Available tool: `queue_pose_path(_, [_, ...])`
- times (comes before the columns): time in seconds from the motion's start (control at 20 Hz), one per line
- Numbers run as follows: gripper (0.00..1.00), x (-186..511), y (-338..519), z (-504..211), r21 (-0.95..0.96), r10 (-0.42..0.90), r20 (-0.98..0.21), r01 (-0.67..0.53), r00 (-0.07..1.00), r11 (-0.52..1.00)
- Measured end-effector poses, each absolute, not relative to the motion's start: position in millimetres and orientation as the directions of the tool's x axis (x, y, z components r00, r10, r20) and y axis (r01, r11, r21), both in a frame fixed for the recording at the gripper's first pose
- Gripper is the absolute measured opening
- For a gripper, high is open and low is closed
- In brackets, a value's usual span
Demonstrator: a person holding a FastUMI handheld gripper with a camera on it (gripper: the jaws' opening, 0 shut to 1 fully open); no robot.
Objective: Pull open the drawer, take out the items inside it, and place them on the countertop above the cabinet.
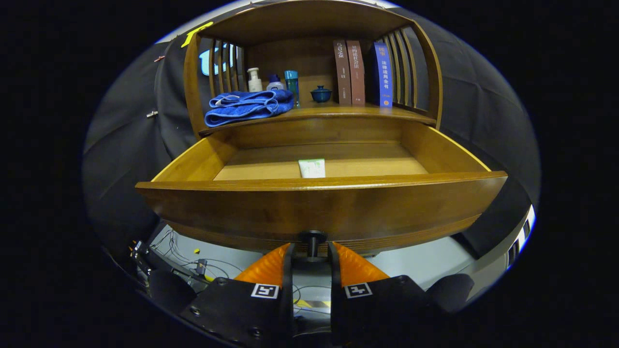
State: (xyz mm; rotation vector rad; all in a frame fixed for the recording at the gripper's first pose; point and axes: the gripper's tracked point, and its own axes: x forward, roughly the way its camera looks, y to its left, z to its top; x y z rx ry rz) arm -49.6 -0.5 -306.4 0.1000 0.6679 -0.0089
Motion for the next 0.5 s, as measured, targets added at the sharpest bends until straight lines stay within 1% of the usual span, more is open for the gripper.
queue_pose_path(0.05, [0.35, -55.5, 0.1, -309.8, 0.089, 0.027, -0.633, 0.038, 0.773, 0.995])
queue_pose_path(0.4, [0.35, -61.9, -0.6, -309.7, 0.080, 0.026, -0.635, 0.033, 0.772, 0.996])
queue_pose_path(0.5, [0.41, -63.0, 0.4, -308.8, 0.083, 0.031, -0.645, 0.030, 0.763, 0.996])
